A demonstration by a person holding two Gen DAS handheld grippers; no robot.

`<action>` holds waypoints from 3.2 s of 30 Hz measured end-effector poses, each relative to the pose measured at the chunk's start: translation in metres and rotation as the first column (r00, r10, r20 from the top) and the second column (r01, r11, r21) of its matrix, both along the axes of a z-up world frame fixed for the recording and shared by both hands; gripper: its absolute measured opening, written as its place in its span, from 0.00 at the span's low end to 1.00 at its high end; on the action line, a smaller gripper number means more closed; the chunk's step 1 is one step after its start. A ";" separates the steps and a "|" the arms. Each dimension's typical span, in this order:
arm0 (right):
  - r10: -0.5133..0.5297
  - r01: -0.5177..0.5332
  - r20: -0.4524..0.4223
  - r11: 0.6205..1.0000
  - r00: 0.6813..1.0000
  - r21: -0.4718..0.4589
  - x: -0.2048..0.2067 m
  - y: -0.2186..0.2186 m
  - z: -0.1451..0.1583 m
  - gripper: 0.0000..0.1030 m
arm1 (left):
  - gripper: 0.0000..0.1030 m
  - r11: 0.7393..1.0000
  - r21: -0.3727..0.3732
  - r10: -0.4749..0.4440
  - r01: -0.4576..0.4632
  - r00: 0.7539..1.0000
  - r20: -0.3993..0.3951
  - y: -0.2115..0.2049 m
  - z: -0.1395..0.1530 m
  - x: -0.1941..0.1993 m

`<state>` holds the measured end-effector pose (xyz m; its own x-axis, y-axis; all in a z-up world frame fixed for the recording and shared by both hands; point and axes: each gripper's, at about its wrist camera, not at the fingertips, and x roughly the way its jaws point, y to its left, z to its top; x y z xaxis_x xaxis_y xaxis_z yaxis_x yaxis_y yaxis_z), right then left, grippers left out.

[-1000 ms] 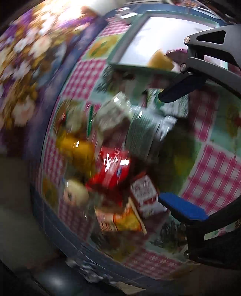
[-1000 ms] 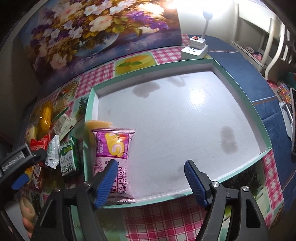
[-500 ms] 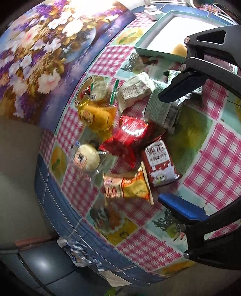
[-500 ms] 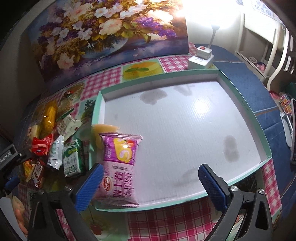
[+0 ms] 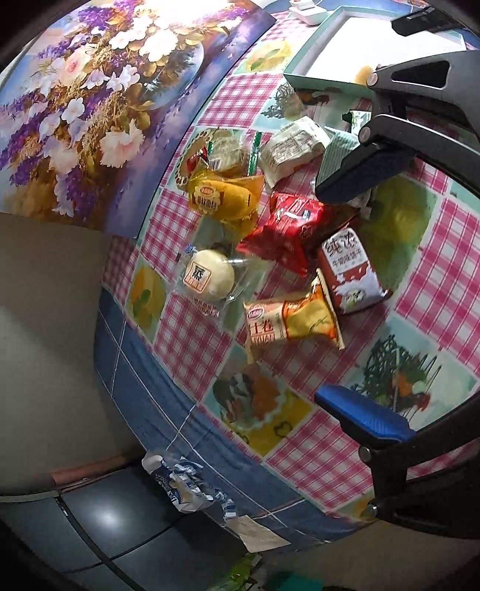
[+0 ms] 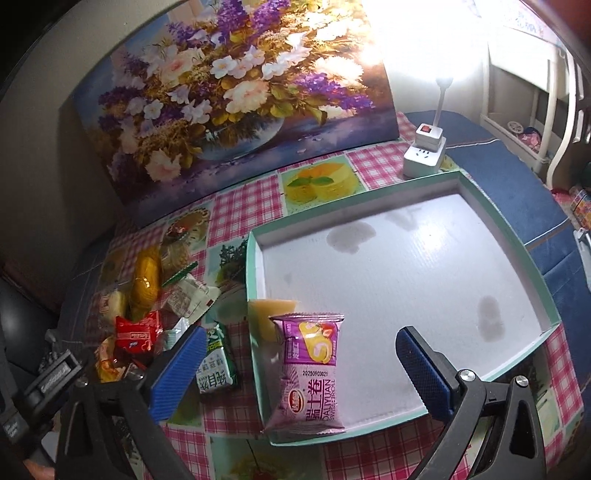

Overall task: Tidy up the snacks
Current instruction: 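Withdraw both open grippers from the tray back toward the snack pile, then move right gripper to the green-and-white BISCUIT box while left gripper reaches the red-and-white milk biscuit pack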

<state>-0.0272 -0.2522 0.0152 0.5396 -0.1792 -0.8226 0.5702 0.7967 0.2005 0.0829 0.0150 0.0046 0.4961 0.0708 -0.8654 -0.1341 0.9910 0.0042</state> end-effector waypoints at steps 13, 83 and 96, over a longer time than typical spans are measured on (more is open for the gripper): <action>0.119 -0.118 -0.058 0.993 0.991 0.028 0.056 0.052 -0.015 1.00 | 0.95 0.998 0.009 0.058 -0.058 0.998 -0.007 0.048 -0.002 0.009; 0.352 -0.350 -0.292 0.935 0.889 0.063 0.086 0.082 -0.086 0.45 | 0.95 0.978 -0.179 0.058 -0.105 0.967 -0.249 0.003 -0.094 0.052; 0.373 -0.410 -0.333 0.911 0.866 -0.046 0.093 0.103 -0.090 0.45 | 0.95 0.999 -0.015 0.045 -0.051 0.965 -0.257 -0.030 -0.106 0.061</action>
